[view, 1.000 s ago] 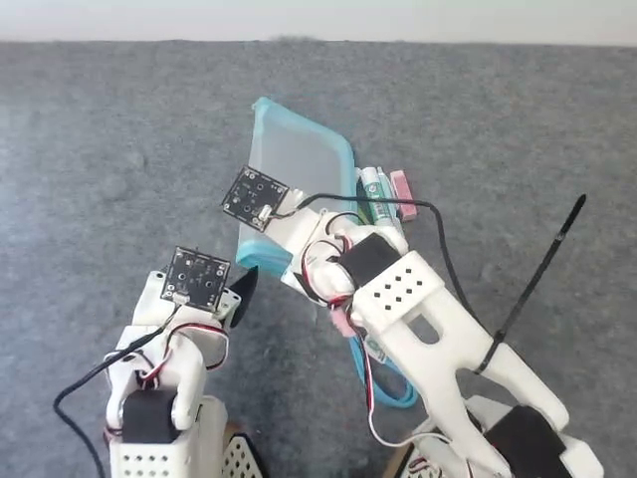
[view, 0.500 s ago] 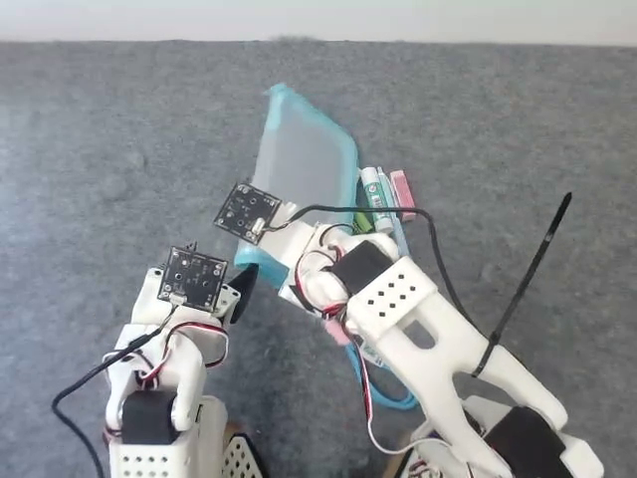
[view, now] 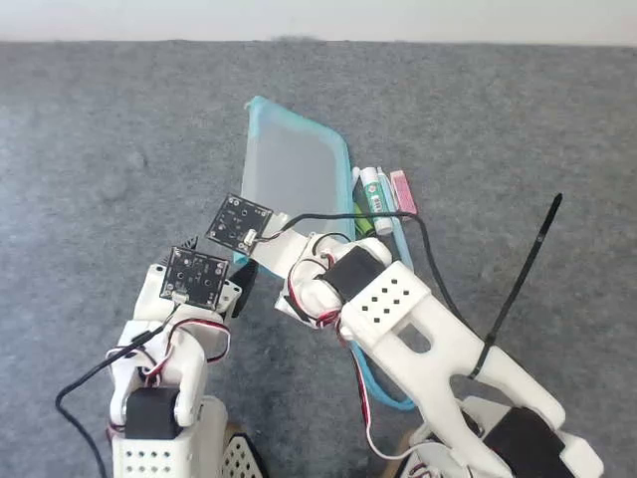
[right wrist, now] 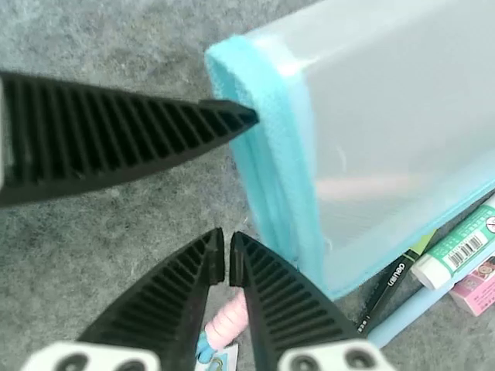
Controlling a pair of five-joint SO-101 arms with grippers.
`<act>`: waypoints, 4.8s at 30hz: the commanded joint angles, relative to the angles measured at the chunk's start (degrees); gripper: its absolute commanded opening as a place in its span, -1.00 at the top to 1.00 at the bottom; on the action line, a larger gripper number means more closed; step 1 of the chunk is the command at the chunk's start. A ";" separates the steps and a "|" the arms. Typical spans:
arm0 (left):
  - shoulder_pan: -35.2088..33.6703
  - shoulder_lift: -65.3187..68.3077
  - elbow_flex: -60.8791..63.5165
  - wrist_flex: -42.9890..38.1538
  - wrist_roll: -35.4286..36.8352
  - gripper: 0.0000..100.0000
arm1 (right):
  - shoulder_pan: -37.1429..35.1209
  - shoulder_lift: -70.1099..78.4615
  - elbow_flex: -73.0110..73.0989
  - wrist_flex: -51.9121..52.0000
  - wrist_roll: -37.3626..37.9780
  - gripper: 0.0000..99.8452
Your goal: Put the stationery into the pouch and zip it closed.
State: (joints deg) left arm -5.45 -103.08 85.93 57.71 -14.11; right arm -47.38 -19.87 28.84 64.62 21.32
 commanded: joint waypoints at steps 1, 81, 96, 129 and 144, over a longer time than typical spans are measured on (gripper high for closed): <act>0.26 -1.05 -0.31 -3.25 1.05 0.42 | -0.48 -4.09 -4.40 1.36 -0.70 0.99; -18.02 -0.79 -2.95 2.73 2.29 0.78 | 3.38 26.68 -5.63 -26.15 29.54 0.88; -18.37 -1.14 -4.88 2.99 5.10 0.64 | 8.13 11.21 -5.54 -12.18 18.99 0.98; -1.41 -0.88 -1.01 4.04 -0.88 0.41 | 6.29 -2.24 -4.13 -1.10 9.49 0.98; -1.58 -1.05 -0.92 3.34 -0.53 0.42 | -4.18 -15.16 1.14 5.14 7.56 0.98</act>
State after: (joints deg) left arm -7.03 -103.08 85.67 62.90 -14.29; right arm -48.62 -30.68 29.80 68.66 29.23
